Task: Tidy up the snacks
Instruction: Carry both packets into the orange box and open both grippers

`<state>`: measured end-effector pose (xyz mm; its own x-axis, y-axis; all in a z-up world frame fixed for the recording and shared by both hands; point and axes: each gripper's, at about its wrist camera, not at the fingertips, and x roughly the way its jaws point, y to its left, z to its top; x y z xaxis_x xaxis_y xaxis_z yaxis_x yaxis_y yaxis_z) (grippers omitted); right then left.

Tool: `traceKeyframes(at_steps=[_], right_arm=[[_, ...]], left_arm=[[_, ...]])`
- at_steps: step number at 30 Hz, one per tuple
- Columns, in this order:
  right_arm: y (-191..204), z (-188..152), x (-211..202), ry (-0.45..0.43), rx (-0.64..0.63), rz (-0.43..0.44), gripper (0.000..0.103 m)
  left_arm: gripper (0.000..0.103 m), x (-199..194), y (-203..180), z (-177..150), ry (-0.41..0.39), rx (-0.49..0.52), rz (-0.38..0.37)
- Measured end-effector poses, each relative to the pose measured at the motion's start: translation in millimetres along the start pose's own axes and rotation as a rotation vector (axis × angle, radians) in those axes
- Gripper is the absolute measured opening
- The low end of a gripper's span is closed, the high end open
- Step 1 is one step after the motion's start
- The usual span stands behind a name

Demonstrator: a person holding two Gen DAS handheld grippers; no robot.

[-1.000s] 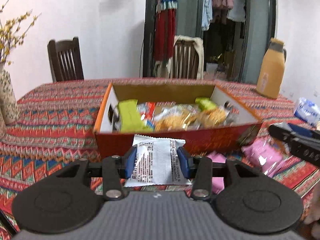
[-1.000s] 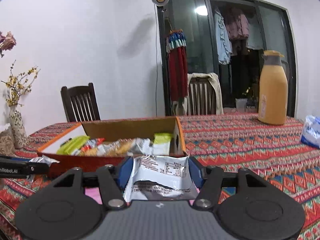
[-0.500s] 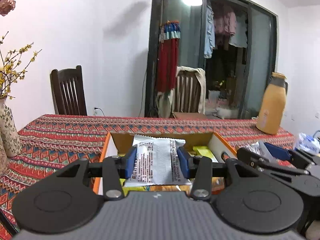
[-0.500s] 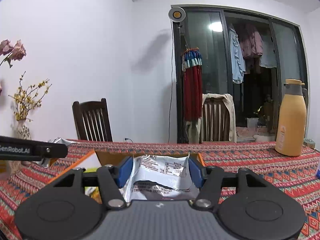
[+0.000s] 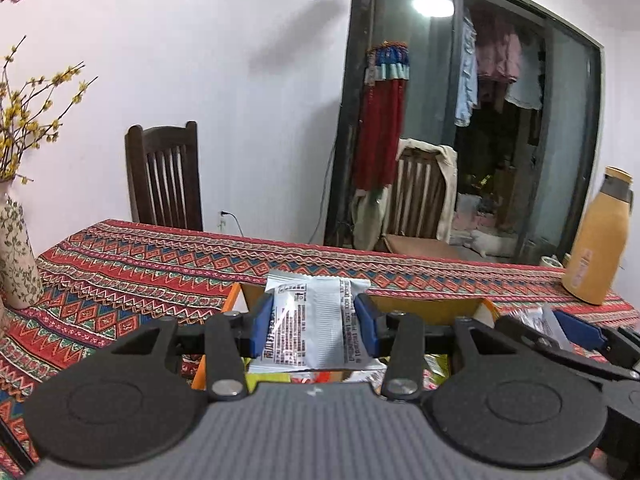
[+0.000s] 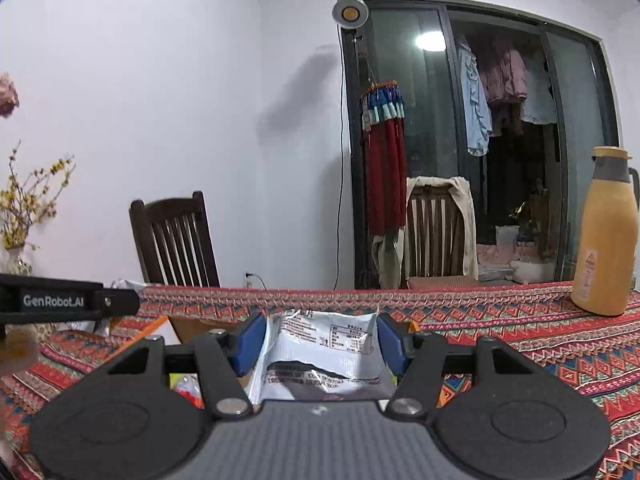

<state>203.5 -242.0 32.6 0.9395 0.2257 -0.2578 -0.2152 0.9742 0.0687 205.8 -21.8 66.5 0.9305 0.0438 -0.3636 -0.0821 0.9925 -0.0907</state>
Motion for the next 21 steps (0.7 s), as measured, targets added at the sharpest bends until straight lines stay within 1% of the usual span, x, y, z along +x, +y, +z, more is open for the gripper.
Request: traceKeyframes(at_steps=[4, 10, 12, 13, 14, 15, 16, 17, 19, 21], right_arm=[[-4.4, -10.9, 17.2, 0.048, 0.004, -0.003, 0.060], [-3.3, -26.5, 24.0, 0.086, -0.003, -0.016, 0.060], [-1.9, -28.0, 23.7, 0.088, -0.002, -0.015, 0.071], [-2.3, -28.0, 23.2, 0.084, 0.003, -0.012, 0.073], [-2.9, -28.1, 22.6, 0.080, 0.010, -0.009, 0.079], [-3.9, -28.7, 21.3, 0.076, 0.018, -0.009, 0.088], [-5.2, -29.2, 19.9, 0.068, 0.026, -0.009, 0.093], [-6.9, -29.7, 18.7, 0.062, 0.034, -0.009, 0.103], [-11.6, -31.3, 16.7, 0.057, 0.053, -0.013, 0.103], [-15.0, -32.1, 15.1, 0.055, 0.069, -0.018, 0.103]], left_arm=[[0.045, 19.7, 4.4, -7.6, 0.051, 0.001, -0.004], [0.045, 27.8, 8.8, -16.8, 0.078, 0.002, 0.005], [0.046, 29.1, 10.6, -18.5, 0.083, -0.002, 0.004], [0.050, 29.9, 12.0, -19.5, 0.081, -0.006, 0.008], [0.063, 29.5, 13.0, -20.1, 0.078, -0.011, 0.013], [0.072, 28.3, 12.2, -20.8, 0.071, -0.017, 0.023], [0.091, 26.1, 13.4, -21.0, 0.055, -0.026, 0.039], [0.103, 23.5, 13.6, -20.3, 0.041, -0.034, 0.055], [0.103, 18.3, 15.5, -19.0, 0.013, -0.049, 0.071], [0.103, 16.2, 17.4, -18.4, 0.011, -0.061, 0.066]])
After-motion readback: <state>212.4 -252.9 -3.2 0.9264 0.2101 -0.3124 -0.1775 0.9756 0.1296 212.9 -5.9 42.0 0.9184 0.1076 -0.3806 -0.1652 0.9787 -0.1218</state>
